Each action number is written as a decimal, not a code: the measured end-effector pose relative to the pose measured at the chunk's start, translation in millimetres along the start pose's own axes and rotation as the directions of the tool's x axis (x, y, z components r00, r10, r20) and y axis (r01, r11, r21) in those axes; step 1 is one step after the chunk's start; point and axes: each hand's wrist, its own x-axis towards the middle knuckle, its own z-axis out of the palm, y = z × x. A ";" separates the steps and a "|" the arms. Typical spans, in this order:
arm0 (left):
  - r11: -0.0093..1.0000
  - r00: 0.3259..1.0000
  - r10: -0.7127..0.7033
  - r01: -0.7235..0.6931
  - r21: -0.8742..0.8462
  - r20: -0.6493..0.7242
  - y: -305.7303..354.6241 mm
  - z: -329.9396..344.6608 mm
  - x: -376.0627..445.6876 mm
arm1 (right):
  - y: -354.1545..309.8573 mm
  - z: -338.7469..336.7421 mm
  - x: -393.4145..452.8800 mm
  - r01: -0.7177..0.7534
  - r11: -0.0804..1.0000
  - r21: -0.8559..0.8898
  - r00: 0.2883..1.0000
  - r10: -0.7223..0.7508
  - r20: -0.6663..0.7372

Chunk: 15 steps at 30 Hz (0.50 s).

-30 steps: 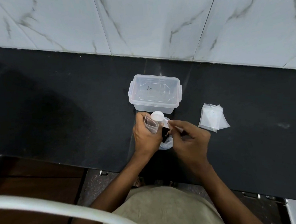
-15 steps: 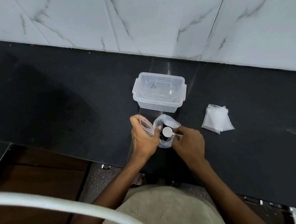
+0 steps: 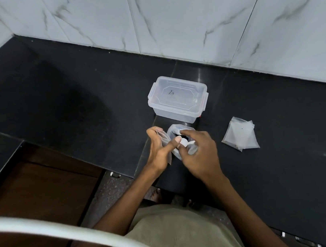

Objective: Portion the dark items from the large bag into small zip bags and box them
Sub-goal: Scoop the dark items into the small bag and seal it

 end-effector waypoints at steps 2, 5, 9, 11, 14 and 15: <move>0.994 1.000 -0.014 0.017 -0.110 0.028 3.4 4.2 -0.4 | -5.6 2.7 2.4 -0.018 0.994 0.106 0.989 0.002 0.146; 0.981 0.999 -0.021 0.028 -0.193 0.035 4.1 5.2 1.0 | -8.3 9.2 6.3 -0.005 0.993 0.118 0.976 -0.021 0.215; 0.977 1.000 -0.022 0.021 -0.211 0.000 8.7 -0.6 2.4 | -6.3 14.9 13.6 -0.021 0.982 0.187 0.986 -0.011 0.165; 0.974 0.999 -0.035 0.033 -0.226 -0.001 9.9 -5.3 7.0 | -6.3 17.3 19.7 -0.048 0.970 0.239 0.994 0.023 0.108; 0.978 0.997 -0.081 0.081 -0.190 0.007 6.0 -15.8 19.4 | -6.9 20.4 33.5 -0.193 0.897 0.397 0.981 0.173 0.086; 0.983 0.995 -0.096 0.095 -0.157 0.002 4.8 -19.8 24.1 | -7.6 20.9 38.0 -0.233 0.868 0.439 0.972 0.221 0.079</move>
